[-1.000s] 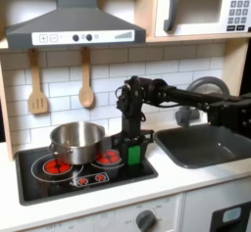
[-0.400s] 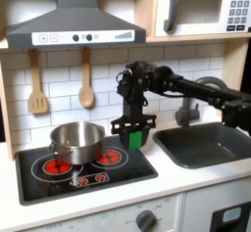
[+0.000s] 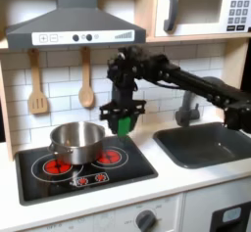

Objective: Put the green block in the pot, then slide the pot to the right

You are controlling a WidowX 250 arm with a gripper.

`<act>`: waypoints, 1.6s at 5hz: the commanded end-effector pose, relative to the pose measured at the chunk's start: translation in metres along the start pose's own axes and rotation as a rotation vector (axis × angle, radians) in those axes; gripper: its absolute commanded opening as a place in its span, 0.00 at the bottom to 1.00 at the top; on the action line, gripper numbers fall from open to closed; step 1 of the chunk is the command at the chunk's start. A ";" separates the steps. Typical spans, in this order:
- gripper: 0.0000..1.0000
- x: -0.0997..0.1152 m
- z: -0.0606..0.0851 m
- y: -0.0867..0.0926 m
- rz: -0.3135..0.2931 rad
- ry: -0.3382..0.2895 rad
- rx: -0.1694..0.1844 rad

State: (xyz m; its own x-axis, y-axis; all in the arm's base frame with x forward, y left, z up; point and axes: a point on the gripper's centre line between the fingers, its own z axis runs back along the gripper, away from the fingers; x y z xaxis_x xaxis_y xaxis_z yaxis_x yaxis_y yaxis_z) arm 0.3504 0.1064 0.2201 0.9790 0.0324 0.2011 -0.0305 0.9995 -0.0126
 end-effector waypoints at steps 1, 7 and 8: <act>0.00 0.020 0.002 0.033 0.059 -0.029 0.036; 0.00 0.063 -0.028 0.065 0.072 -0.090 0.086; 1.00 0.060 -0.035 0.067 0.070 -0.064 0.090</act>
State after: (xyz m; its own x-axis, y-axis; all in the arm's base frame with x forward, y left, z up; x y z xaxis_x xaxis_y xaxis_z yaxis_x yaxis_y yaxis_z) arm 0.4145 0.1762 0.2008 0.9556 0.1014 0.2767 -0.1218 0.9909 0.0575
